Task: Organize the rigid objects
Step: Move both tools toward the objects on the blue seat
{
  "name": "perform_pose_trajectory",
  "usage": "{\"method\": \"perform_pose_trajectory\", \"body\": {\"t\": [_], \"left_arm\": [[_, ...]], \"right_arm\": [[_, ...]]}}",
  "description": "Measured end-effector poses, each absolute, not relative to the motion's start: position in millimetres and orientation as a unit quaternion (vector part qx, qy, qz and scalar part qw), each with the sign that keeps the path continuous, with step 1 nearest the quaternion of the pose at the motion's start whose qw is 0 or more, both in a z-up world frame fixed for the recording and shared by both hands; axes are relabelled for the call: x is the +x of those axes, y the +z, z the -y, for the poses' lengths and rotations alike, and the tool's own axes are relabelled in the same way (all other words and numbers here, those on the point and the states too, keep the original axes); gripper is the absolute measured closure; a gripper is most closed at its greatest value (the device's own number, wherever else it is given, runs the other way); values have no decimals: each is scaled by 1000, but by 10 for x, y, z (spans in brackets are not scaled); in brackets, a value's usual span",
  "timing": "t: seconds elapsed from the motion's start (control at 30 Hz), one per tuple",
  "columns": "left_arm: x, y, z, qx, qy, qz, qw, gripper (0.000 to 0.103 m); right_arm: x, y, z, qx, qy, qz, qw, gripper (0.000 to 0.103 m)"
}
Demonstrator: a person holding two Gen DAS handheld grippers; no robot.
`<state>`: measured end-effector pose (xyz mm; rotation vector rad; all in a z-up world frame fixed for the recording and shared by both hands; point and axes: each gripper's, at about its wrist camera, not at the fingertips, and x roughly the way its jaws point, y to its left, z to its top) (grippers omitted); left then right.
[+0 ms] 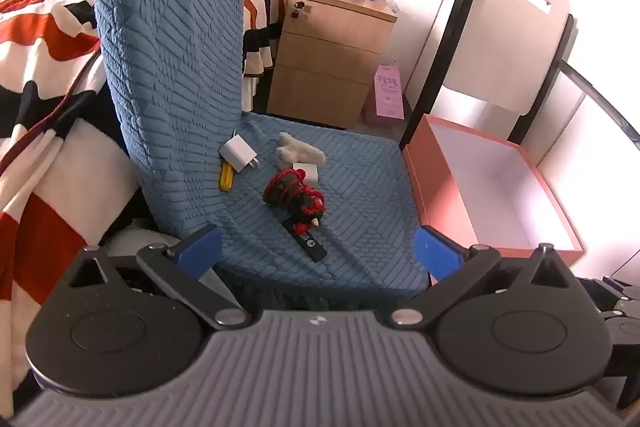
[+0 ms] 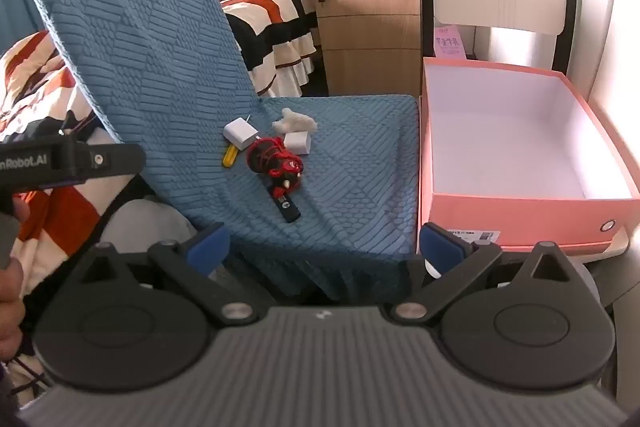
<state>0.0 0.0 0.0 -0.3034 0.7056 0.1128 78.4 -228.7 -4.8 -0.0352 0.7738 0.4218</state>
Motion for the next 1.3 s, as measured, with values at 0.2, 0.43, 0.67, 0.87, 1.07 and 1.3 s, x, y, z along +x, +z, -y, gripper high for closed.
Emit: {"method": "perform_pose_trajectory", "body": {"t": [0.2,0.43,0.67,0.87,1.07,1.3], "left_arm": [[61,6,9,-154,51,-354,921,0],[37,12,4,-151,45,-350,923,0],[45,-32,-3,-149,49,-351,923,0],[46,-29,-45,-145,55,-346,925,0],[18,-67,-120,-147,67,-348,923,0],[21,-139,-130,-143,75,-349,923,0]], "right_arm": [[772,-33,2218,-10,213,-371,904,0],[788,-28,2361,-3,222,-377,899,0],[774,-50,2301,-4,217,-379,900,0],[790,-58,2307,2,223,-382,897,0],[793,-97,2316,1,220,-384,897,0],[789,-134,2279,-12,221,-388,895,0]]}}
